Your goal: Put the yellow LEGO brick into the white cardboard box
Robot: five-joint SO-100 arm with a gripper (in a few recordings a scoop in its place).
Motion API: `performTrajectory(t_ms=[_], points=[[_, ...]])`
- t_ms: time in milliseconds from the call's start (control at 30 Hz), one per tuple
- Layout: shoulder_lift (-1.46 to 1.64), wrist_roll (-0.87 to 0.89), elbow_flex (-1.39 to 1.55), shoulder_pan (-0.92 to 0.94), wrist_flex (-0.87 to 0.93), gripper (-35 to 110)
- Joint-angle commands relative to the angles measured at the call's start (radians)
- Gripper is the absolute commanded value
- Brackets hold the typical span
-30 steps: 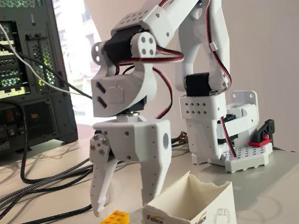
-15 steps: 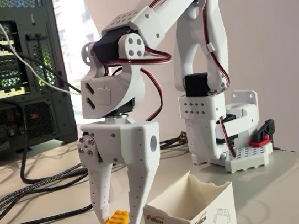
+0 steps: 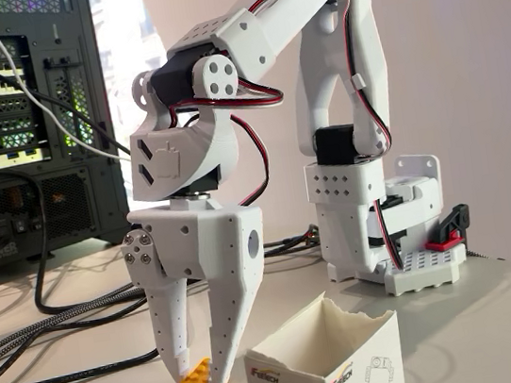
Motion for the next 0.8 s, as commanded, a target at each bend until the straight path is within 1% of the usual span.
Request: performTrajectory(t_ms=[0, 100, 267, 433, 533, 633, 767], points=[[0.057, -0.044, -0.11, 0.011, 0.044, -9], [0.115, -0.112, -0.143, 0.005, 0.091, -9], [0.201, -0.324, -0.23, -0.026, 0.219, -9], [0.285, -0.577, -0.293, -0.084, 0.305, -9], [0.333, -0.713, -0.322, -0.152, 0.327, -9], [0.356, -0.764, -0.351, -0.23, 0.334, -9], [0.353, -0.764, -0.405, -0.333, 0.334, -9]])
